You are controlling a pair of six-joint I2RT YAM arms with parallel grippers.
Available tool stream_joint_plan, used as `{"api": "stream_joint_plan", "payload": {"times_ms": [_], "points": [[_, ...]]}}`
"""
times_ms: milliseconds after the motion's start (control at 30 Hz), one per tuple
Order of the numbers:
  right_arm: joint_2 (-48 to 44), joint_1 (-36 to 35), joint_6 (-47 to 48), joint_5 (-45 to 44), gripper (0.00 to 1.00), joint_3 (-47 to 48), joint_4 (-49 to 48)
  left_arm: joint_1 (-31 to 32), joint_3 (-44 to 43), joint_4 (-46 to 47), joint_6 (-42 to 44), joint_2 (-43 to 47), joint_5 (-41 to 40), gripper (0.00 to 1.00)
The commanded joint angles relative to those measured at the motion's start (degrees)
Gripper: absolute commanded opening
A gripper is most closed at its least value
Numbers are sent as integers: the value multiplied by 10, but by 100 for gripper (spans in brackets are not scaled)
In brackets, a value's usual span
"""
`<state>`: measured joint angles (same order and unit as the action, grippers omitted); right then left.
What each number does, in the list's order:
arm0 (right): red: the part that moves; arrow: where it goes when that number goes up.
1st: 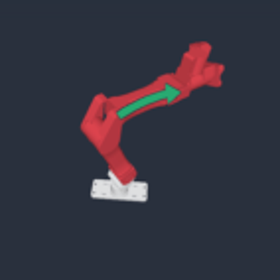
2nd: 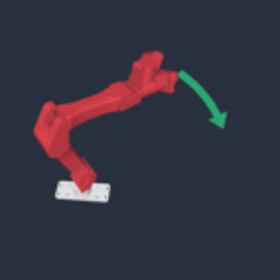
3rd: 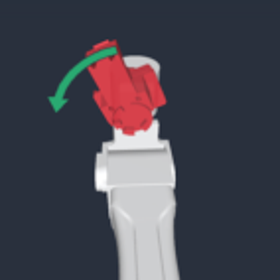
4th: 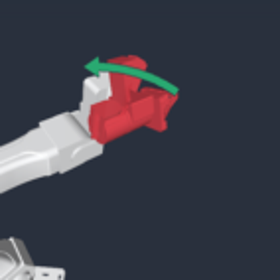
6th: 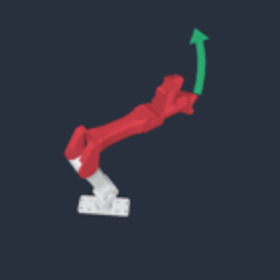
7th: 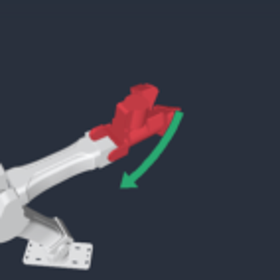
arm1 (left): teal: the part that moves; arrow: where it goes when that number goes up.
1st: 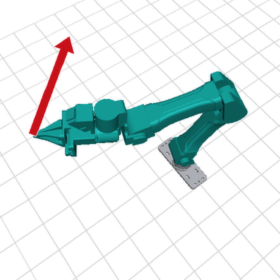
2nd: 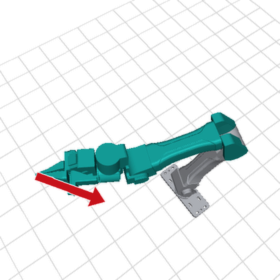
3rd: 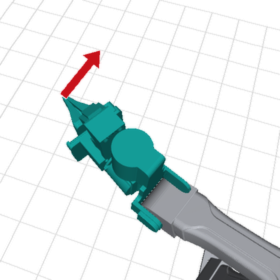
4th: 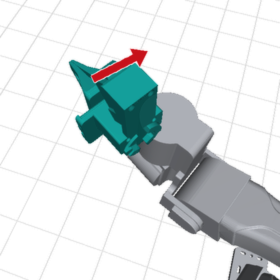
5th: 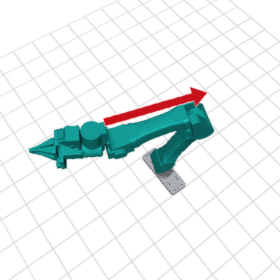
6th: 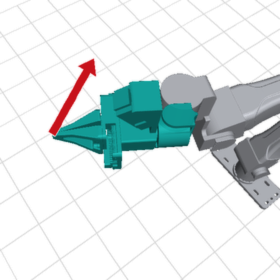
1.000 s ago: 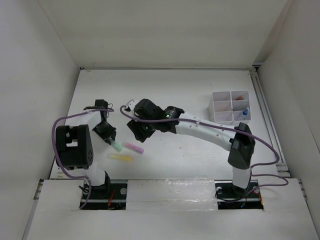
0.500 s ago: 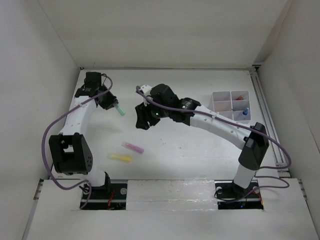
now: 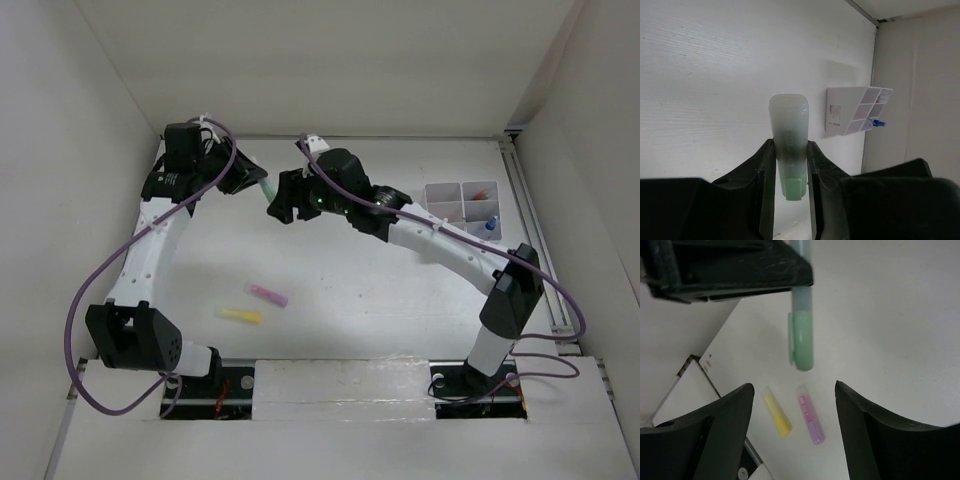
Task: Sort the stationery into containers
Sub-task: Pick up the stationery from the center of the board, then place the stationery in the storage box.
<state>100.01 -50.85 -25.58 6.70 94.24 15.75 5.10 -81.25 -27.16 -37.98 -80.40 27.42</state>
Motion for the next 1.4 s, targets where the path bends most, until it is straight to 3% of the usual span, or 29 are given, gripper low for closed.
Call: {"api": "stream_joint_plan", "payload": {"times_ms": [0, 200, 500, 800, 900, 933, 1067, 1167, 1200, 1300, 1333, 1367], "points": [[-10, 9, -18, -49, 72, 23, -48, -4, 0, 27, -8, 29, 51, 0], [2, 27, -18, -58, 74, 34, -48, -4, 34, 56, -8, 45, 82, 0], [50, 33, -18, 7, 70, 88, -61, -4, 40, 62, -8, 45, 101, 0], [64, 33, -23, 15, 63, 86, -84, -4, 34, 67, -13, 39, 112, 0], [70, 33, -23, 15, 50, 86, -84, -4, 34, 67, -13, 39, 112, 0], [70, 33, -23, 15, 35, 86, -90, -4, 34, 67, -13, 34, 112, 0], [70, 28, -23, 15, 0, 81, -96, -4, 34, 67, -13, 34, 112, 0], [70, 28, -23, 28, 0, 81, -96, -4, 34, 67, -7, 28, 101, 1], [70, 28, -23, 28, 0, 75, -96, -4, 20, 60, -7, 28, 95, 25], [64, 33, -23, 28, 0, 56, -101, -4, -18, 36, -2, 10, 72, 64], [59, 40, -23, 28, 0, 49, -101, -4, -28, 36, 4, 10, 67, 94], [49, 40, -23, 28, 0, 40, -101, -4, -36, 31, 4, 3, 62, 100]]}}
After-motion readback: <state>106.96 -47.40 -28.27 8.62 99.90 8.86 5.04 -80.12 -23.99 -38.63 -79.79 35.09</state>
